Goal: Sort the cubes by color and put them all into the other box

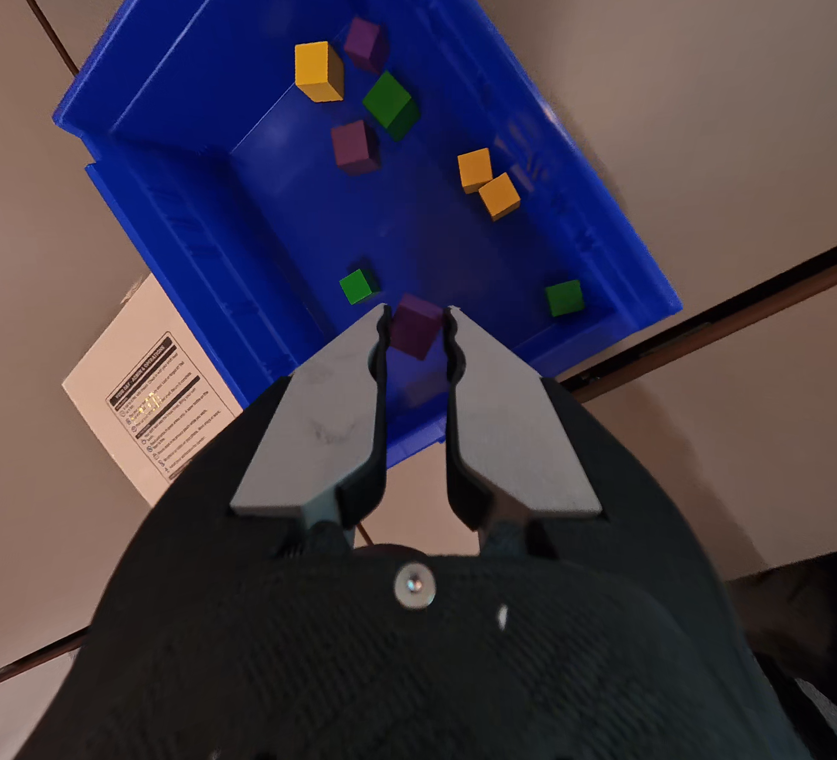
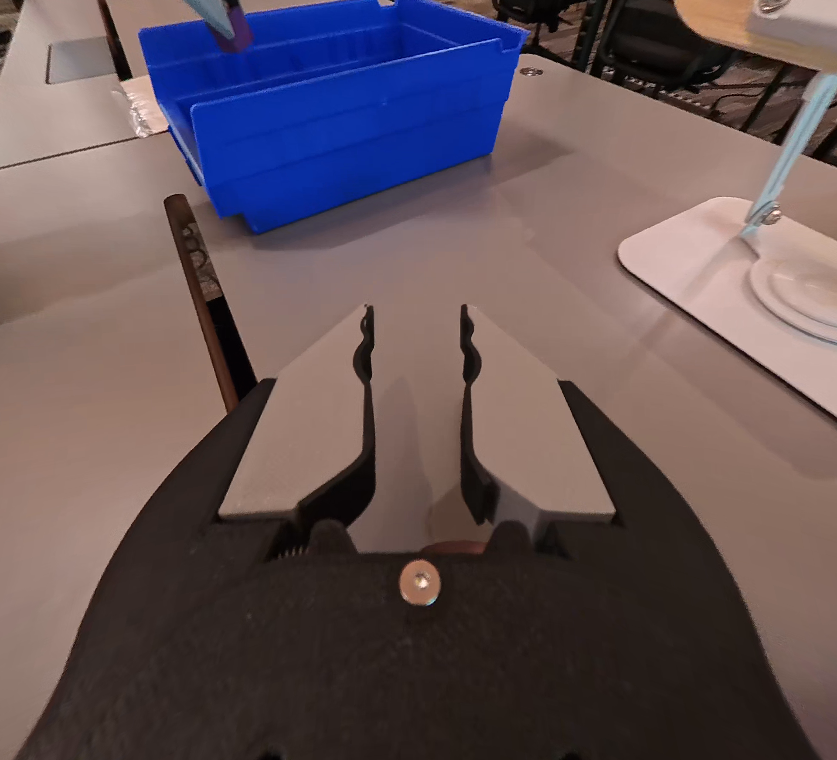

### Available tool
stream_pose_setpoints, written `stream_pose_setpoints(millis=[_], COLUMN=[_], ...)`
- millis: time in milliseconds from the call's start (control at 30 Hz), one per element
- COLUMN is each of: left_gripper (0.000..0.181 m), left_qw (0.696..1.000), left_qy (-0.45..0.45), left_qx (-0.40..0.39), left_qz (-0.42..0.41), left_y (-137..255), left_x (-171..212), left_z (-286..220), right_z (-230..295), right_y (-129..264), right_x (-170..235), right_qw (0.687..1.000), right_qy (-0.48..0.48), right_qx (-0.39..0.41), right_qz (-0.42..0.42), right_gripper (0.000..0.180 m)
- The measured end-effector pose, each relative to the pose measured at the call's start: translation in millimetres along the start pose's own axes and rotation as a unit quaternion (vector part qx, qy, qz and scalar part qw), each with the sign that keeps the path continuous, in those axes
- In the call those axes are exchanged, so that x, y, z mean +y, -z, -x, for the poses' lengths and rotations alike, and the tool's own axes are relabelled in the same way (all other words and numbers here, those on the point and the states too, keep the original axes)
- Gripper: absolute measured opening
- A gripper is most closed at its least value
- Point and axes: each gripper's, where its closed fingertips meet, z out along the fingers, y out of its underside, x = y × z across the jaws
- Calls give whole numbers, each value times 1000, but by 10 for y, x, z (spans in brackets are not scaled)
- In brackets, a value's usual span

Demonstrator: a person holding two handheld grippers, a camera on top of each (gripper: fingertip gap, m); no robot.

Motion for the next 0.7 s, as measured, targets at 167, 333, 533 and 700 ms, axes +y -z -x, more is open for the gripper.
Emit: stream_pose_setpoints(millis=[167, 333, 533, 700], left_gripper=[21, 21, 20, 21], left_qw=[998, 990, 983, 979], left_qy=[-28, -66, -106, -148], left_qx=[5, 13, 34, 62], left_qz=[63, 121, 145, 125], left_y=[-13, 179, 518, 744], left_x=[-1, -146, -482, -842], left_z=[-24, -43, -241, -635], right_z=[359, 766, 1004, 1093], right_y=[-60, -163, -188, -187], right_x=[-53, -182, -414, -738], right_qw=[995, 979, 966, 944], right_qy=[-11, -34, -45, -100], right_qx=[-96, -199, -244, -280], right_qz=[-10, -26, -72, -140], right_gripper=[37, 42, 46, 47])
